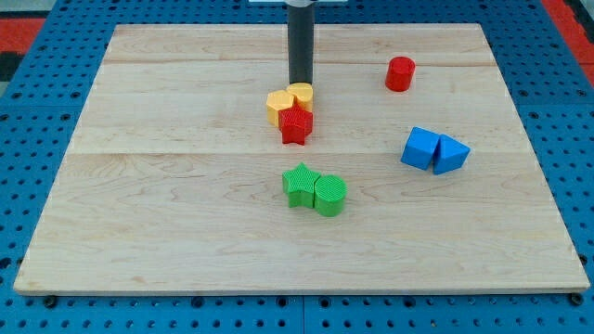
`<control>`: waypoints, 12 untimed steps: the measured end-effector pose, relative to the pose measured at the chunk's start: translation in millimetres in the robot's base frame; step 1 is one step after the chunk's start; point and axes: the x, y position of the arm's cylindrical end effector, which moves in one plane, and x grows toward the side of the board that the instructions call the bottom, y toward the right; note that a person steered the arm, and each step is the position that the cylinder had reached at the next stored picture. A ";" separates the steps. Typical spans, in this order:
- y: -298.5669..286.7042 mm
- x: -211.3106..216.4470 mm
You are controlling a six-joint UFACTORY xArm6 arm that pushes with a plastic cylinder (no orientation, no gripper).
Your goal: Move red circle to the red star and yellow heart
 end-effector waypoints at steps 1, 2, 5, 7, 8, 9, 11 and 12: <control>0.0 5.8; 0.0 6.2; 81.6 -77.6; 186.1 -71.5; 185.8 -51.3; 174.5 -35.2; 141.6 -40.6; 130.4 -41.8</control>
